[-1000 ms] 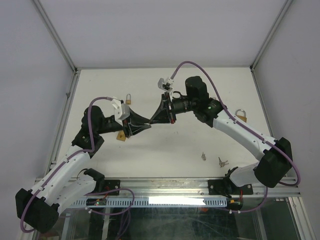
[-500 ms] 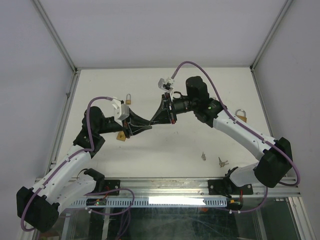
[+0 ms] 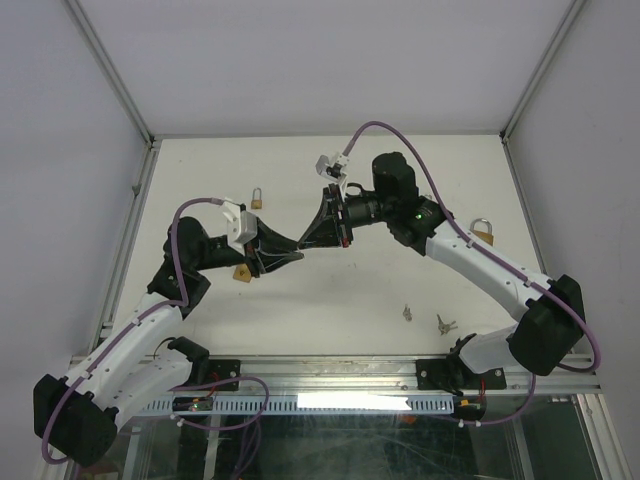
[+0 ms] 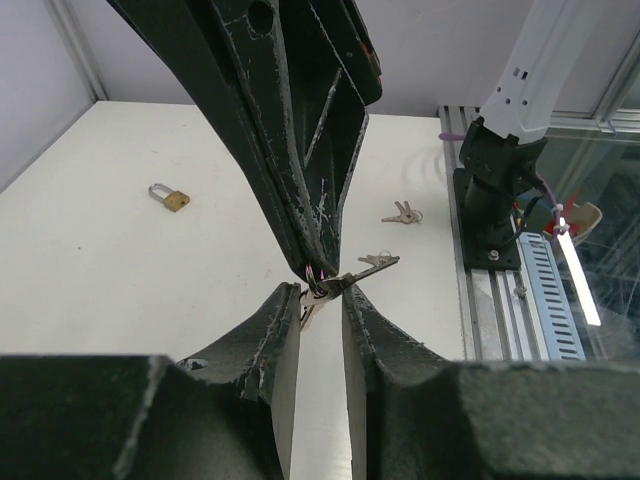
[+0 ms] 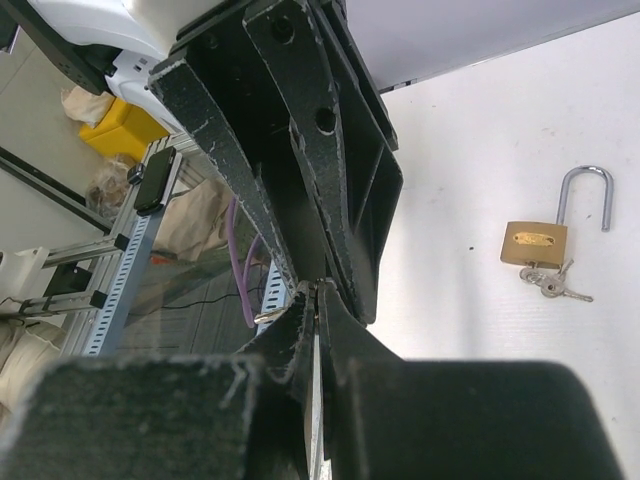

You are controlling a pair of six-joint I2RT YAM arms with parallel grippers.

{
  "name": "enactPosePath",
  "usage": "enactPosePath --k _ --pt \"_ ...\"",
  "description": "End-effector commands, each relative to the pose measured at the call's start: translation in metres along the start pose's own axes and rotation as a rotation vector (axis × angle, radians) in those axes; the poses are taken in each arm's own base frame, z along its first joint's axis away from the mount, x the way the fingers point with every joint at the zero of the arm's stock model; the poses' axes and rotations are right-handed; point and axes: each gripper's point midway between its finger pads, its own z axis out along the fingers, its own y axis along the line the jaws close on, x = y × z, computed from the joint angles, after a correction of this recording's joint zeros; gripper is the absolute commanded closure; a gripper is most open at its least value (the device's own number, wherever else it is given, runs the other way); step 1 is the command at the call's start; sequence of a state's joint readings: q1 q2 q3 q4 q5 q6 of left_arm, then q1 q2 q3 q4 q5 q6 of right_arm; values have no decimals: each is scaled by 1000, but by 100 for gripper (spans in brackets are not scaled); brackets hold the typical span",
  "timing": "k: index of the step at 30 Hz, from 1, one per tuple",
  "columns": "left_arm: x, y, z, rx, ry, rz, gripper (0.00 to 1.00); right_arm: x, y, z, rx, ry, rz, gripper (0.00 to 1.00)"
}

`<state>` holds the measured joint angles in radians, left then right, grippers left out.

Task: Unlock with the key

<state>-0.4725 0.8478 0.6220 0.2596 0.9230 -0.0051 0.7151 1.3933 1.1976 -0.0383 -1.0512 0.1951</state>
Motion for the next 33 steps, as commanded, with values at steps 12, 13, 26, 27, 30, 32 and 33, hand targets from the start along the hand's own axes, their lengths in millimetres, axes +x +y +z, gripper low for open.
enactPosePath --k 12,13,26,27,30,32,33 --pt "-14 -4 2 31 -44 95 100 -18 28 -5 -72 -39 -71 100" --pt "-14 -5 2 30 -43 94 100 -19 29 -5 -71 -40 -73 100" --pt "-20 -9 1 47 -68 140 84 -21 30 -6 -71 -52 -97 100" --pt "-21 -10 1 52 -74 147 83 -22 31 -6 -71 -55 -102 100" --pt "-22 -11 1 58 -91 152 85 -25 31 -6 -66 -63 -111 100" --pt "-21 -12 1 62 -100 145 82 -27 29 -6 -58 -68 -118 100" --pt "-21 -13 2 66 -103 144 79 -29 28 -6 -45 -75 -121 100"
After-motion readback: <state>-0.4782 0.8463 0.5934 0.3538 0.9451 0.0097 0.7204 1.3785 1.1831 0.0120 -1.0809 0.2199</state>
